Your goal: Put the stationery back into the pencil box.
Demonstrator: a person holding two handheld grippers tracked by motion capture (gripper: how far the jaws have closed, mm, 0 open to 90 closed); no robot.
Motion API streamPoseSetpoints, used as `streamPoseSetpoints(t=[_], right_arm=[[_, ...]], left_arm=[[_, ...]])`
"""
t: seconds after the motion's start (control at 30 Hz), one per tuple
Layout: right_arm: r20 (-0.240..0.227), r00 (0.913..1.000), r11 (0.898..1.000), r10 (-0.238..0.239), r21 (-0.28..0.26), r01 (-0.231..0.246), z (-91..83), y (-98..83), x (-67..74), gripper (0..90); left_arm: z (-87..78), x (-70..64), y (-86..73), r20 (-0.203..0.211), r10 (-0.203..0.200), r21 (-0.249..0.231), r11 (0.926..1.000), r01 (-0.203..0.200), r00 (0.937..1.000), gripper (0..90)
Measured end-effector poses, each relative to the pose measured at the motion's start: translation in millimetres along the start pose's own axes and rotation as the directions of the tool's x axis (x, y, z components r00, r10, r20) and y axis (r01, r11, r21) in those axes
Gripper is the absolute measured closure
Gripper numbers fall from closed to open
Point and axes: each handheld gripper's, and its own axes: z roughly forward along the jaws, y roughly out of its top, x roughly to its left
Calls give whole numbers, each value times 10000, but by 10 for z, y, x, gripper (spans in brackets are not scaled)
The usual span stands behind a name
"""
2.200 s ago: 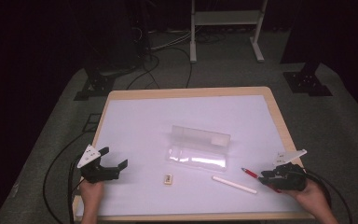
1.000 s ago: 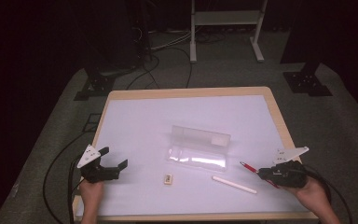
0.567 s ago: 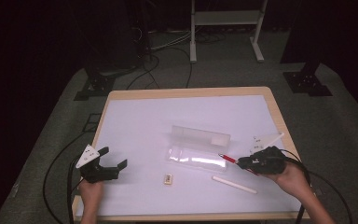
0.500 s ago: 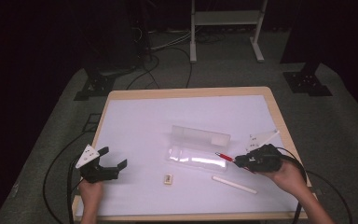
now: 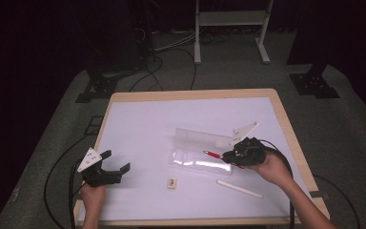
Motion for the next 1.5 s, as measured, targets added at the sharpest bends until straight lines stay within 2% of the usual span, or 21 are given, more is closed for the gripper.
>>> streamPoseSetpoints(t=[0.37, 0.67, 0.9, 1.07, 1.5], right_arm=[[-81, 10000, 9996, -16, 299, 18, 247, 160, -89, 789], [-175, 9993, 9963, -325, 795, 338, 450, 260, -131, 789], [-280, 9994, 9941, -218, 1054, 247, 584, 274, -167, 789], [-401, 9992, 9889, -80, 1478, 138, 713, 267, -186, 789], [-468, 9989, 9834, 37, 1815, 48, 847, 230, -238, 788]], left_arm=[[-2, 1, -1, 23, -33, -18, 10000, 33, 10000, 0], [-4, 3, -1, 33, -26, -29, 10000, 26, 10000, 0], [-4, 3, -2, 29, -29, -34, 10000, 29, 10000, 0], [-6, 6, -1, 40, -44, -13, 10000, 44, 10000, 0], [-8, 6, -2, 43, -22, -30, 10000, 22, 10000, 0]])
